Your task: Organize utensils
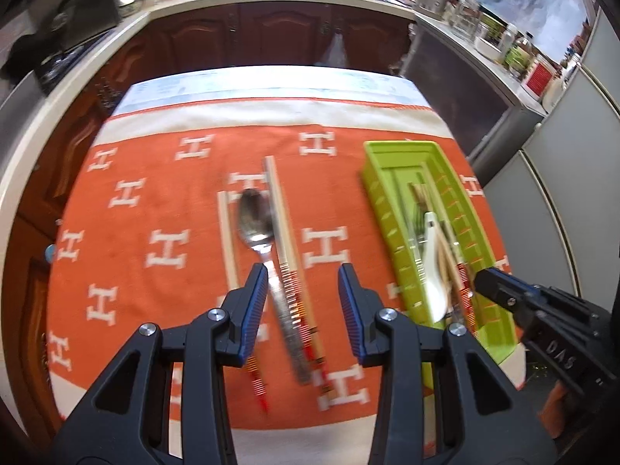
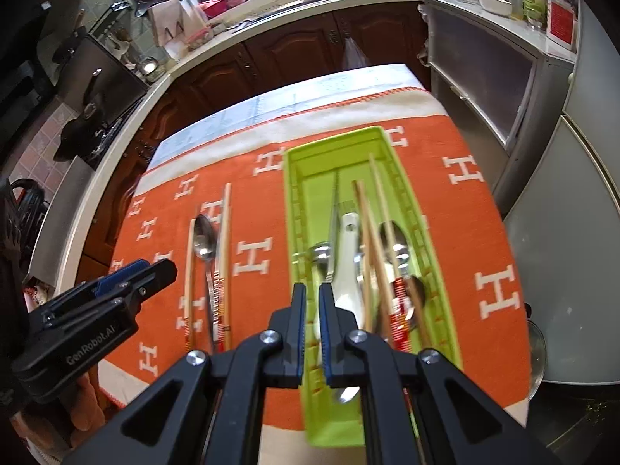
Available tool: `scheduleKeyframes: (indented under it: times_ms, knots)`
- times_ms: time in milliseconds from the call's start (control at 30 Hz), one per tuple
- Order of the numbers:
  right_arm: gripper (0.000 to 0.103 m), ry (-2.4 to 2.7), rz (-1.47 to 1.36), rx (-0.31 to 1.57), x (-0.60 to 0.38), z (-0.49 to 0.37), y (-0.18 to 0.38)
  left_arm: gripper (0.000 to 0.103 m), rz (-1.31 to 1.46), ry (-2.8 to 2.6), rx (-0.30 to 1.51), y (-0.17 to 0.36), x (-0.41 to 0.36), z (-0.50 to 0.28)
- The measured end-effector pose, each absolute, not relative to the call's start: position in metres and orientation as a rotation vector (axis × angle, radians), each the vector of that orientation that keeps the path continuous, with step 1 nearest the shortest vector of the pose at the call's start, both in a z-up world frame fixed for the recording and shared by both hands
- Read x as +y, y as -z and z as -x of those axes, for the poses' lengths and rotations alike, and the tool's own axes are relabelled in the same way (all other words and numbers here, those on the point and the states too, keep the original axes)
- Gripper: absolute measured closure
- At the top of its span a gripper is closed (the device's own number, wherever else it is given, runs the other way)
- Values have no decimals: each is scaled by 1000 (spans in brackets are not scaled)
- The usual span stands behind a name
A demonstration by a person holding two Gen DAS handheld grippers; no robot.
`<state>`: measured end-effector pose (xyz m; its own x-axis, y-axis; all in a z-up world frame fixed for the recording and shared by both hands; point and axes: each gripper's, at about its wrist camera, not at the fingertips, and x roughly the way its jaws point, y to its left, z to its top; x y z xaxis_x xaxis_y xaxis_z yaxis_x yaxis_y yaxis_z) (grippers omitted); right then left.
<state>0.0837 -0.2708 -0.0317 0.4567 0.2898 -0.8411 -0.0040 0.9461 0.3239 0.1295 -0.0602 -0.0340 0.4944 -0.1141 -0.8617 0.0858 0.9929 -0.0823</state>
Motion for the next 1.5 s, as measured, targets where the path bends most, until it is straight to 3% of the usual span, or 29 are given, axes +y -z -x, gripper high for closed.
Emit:
scheduleKeyframes:
  times_ms: [667, 1500]
  knots:
    - [97, -299, -237, 1122, -191, -89, 39, 69, 68, -65, 1040, 66, 62, -109]
    - [97, -345, -256, 1249, -167, -127, 110, 69, 90, 119, 1185, 144, 20, -152]
